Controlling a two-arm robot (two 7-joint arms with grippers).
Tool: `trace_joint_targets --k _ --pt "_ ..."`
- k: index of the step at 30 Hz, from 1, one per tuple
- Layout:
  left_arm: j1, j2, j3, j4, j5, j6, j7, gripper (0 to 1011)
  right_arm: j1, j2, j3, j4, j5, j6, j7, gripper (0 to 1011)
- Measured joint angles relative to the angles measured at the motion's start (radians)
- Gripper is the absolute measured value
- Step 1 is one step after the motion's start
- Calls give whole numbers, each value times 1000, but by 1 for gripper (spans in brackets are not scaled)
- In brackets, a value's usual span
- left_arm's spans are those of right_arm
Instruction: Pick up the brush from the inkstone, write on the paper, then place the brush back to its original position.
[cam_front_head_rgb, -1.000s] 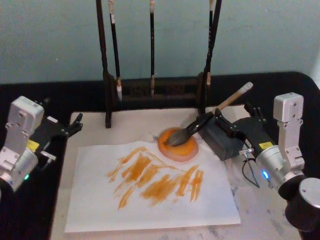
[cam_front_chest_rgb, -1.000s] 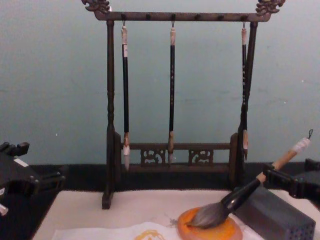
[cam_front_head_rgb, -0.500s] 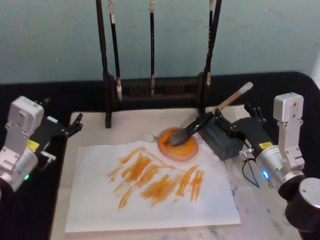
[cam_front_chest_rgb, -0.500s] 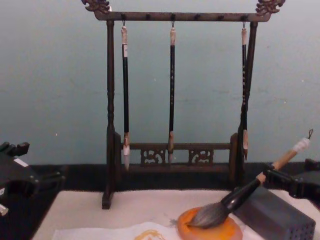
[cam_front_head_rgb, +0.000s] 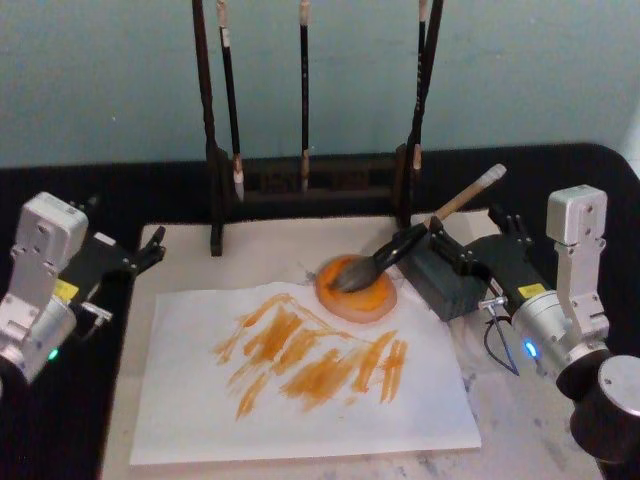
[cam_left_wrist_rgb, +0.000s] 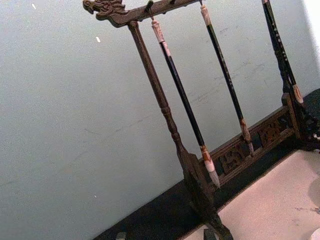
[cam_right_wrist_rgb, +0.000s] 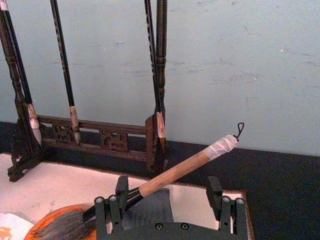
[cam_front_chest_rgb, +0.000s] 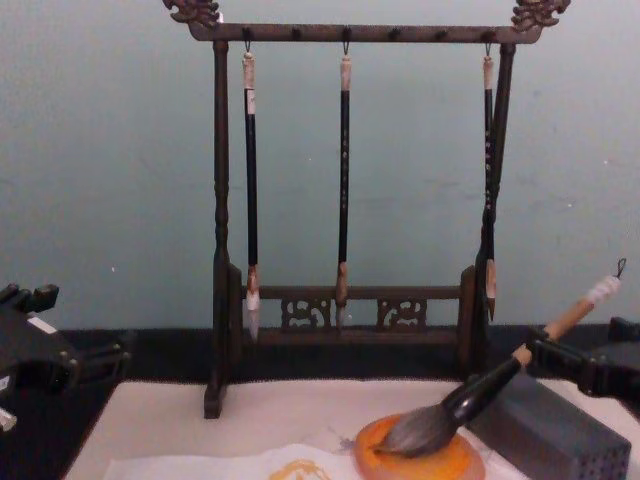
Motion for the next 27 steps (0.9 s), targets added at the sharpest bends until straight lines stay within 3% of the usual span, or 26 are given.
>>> trace_joint_targets --k 27 --pt "0 0 0 0 0 0 0 1001 0 0 0 0 0 0 0 1000"
